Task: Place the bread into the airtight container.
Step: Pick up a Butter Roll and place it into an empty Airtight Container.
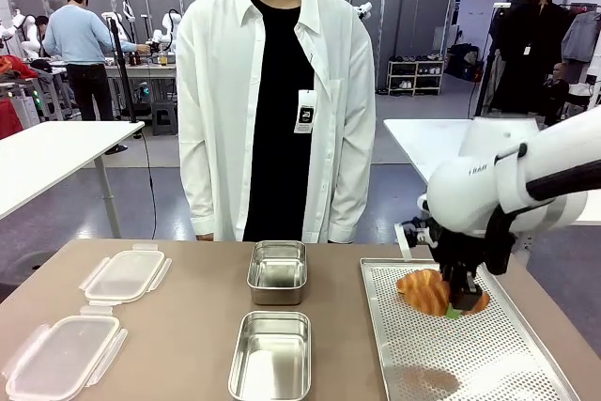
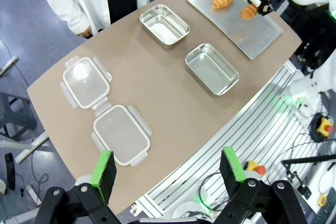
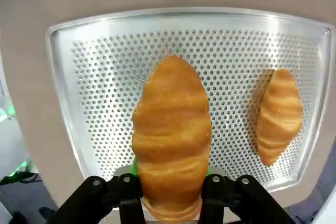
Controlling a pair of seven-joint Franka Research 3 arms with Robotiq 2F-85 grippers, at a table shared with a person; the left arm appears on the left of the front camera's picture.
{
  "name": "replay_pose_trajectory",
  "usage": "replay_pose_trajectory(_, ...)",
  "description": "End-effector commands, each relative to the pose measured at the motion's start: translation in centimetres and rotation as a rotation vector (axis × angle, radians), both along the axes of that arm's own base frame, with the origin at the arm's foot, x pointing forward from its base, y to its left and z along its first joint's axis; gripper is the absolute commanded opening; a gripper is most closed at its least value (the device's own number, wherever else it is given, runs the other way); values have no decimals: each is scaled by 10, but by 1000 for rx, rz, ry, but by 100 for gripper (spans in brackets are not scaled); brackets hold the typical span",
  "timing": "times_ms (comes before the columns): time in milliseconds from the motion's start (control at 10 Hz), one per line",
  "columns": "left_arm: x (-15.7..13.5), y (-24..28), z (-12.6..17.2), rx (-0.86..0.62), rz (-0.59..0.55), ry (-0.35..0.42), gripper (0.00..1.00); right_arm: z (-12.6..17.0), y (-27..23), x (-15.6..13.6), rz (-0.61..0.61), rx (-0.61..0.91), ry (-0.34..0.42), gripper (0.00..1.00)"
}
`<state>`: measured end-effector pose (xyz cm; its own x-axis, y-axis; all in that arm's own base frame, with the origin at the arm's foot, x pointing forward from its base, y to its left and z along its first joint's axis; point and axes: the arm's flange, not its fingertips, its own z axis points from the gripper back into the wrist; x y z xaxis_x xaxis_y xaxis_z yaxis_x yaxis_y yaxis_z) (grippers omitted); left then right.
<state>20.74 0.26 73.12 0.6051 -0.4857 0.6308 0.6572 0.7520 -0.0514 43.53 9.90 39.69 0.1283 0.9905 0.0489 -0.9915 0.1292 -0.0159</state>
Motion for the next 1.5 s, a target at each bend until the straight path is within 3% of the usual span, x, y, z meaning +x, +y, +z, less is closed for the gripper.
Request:
replay_pose_trajectory(0, 0, -2, 1, 1, -19, -3, 100, 29, 30, -12, -72, -28, 2, 39)
replay_pose_trajectory(300, 0, -2, 1, 1, -19, -3, 100, 52, 105, -40, -87, -48, -10, 39)
replay_pose_trajectory(700, 0, -2, 1, 1, -19, -3, 100, 39, 220, -67, -171, -15, 14, 39)
replay_pose_trajectory(1000, 0, -2, 1, 1, -19, -3, 100, 12, 275, -83, -270, -40, -10, 39)
replay_pose_trajectory(1100, 0, -2, 1, 1, -19, -3, 100, 8, 283, -85, -375, -38, -9, 39)
replay_pose_trajectory(1400, 0, -2, 1, 1, -19, -3, 100, 4, 287, -85, -856, -52, -39, 39)
